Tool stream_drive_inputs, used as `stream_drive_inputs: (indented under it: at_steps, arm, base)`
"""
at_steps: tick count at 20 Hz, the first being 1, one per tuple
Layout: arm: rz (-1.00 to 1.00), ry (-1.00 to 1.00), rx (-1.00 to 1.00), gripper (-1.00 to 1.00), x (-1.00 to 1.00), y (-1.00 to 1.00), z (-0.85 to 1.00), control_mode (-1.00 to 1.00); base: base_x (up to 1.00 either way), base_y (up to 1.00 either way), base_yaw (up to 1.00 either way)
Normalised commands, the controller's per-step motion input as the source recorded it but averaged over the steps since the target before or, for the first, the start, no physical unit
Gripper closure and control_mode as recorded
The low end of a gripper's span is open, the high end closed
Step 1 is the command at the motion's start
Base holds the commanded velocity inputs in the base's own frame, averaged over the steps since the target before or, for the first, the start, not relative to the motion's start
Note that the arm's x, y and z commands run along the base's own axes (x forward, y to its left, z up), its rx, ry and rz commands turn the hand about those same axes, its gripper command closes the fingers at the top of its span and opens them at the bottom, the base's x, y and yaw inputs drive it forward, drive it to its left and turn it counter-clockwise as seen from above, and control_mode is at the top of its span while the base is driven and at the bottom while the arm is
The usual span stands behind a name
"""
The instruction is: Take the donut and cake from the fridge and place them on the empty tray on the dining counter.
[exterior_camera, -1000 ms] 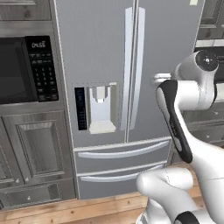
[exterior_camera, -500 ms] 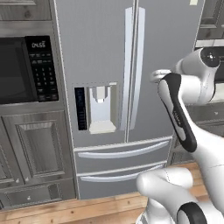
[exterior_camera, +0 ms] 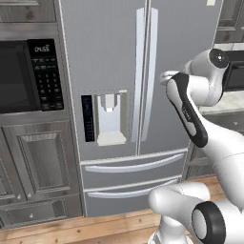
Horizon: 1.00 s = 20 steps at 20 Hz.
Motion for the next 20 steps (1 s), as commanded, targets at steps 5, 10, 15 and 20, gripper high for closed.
stream_drive_inputs:
  at_steps: [5, 10, 15, 20]
  arm:
    - [0.01, 0.00, 0.00, -1.00, 0.38, 0.00, -0.08, -1.00]
    - [0.01, 0.00, 0.00, -1.00, 0.34, 0.00, -0.13, -1.00]
    - [0.01, 0.00, 0.00, -1.00, 0.35, 0.00, -0.14, -1.00]
    - [0.00, 0.00, 0.00, -1.00, 0.33, 0.00, -0.12, -1.00]
  base:
    - [0.00, 0.00, 0.00]
    - [0.00, 0.00, 0.00]
    - [0.00, 0.00, 0.00]
    - [0.00, 0.00, 0.00]
